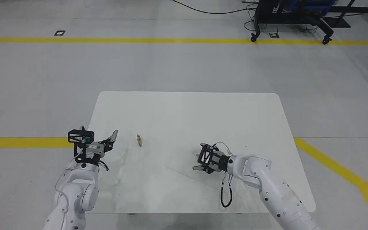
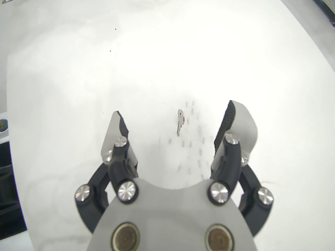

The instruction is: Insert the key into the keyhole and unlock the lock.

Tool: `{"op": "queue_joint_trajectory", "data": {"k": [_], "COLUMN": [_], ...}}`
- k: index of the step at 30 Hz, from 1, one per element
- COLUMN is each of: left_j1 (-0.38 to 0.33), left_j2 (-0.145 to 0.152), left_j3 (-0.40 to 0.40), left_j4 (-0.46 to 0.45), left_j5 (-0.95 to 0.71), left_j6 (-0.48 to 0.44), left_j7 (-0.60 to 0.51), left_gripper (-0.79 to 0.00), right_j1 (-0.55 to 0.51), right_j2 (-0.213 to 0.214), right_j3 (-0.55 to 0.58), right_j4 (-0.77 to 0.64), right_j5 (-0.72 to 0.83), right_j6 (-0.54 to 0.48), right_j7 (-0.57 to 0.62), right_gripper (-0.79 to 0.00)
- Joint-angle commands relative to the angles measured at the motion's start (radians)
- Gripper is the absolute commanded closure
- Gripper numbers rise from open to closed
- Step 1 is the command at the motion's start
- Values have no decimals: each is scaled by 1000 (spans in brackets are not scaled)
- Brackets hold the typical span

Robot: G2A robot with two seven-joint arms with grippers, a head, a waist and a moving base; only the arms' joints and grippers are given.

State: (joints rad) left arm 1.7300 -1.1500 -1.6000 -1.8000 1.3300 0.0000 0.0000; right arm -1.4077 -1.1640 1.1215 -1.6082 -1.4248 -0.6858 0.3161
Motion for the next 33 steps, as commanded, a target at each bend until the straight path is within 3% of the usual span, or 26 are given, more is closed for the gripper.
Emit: {"op": "queue_joint_trajectory", "data": {"k": [1, 3, 6, 9, 17, 24, 30, 33], "left_j1": [0, 0, 0, 0, 0, 0, 0, 0], "left_j2": [0, 0, 0, 0, 0, 0, 0, 0], "left_j3": [0, 0, 0, 0, 0, 0, 0, 0], "left_j4": [0, 0, 0, 0, 0, 0, 0, 0], "left_j5": [0, 0, 0, 0, 0, 0, 0, 0], "left_j6": [0, 0, 0, 0, 0, 0, 0, 0], "left_j7": [0, 0, 0, 0, 0, 0, 0, 0], "left_gripper": [-785, -785, -785, -785, -785, -785, -785, -785], "right_j1": [16, 29, 38, 40, 19, -38, -61, -69], "right_j2": [-2, -2, -3, -2, 10, 26, 29, 29], "right_j3": [-13, -22, -33, -36, -9, 52, 80, 110], "right_j4": [11, 14, 6, -5, -42, -89, -46, 2], "right_j5": [4, 1, -4, -10, -50, -59, 37, 190], "right_j6": [-5, -8, 5, 10, 10, 25, -7, -47], "right_j7": [14, 28, 52, 64, 5, -132, -350, -425], "right_gripper": [-280, -265, -182, 0, 0, 0, 0, 0]}}
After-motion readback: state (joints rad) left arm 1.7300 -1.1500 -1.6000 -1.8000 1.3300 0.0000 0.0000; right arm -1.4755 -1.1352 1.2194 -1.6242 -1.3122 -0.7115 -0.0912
